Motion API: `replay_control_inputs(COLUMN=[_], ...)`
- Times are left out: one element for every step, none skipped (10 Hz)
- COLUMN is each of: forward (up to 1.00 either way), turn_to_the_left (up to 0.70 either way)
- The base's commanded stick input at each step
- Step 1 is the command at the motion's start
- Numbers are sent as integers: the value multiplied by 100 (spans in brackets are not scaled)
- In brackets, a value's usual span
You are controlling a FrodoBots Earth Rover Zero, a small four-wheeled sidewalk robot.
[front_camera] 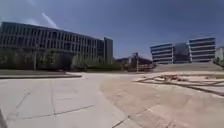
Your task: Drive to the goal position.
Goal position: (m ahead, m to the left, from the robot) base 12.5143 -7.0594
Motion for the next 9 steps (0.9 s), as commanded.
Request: replay_control_inputs(forward=[70,70,70,70,70,70,70,70,70], turn_to_the_left=[30,30,30,8,-5,-5,-5,-5,-16])
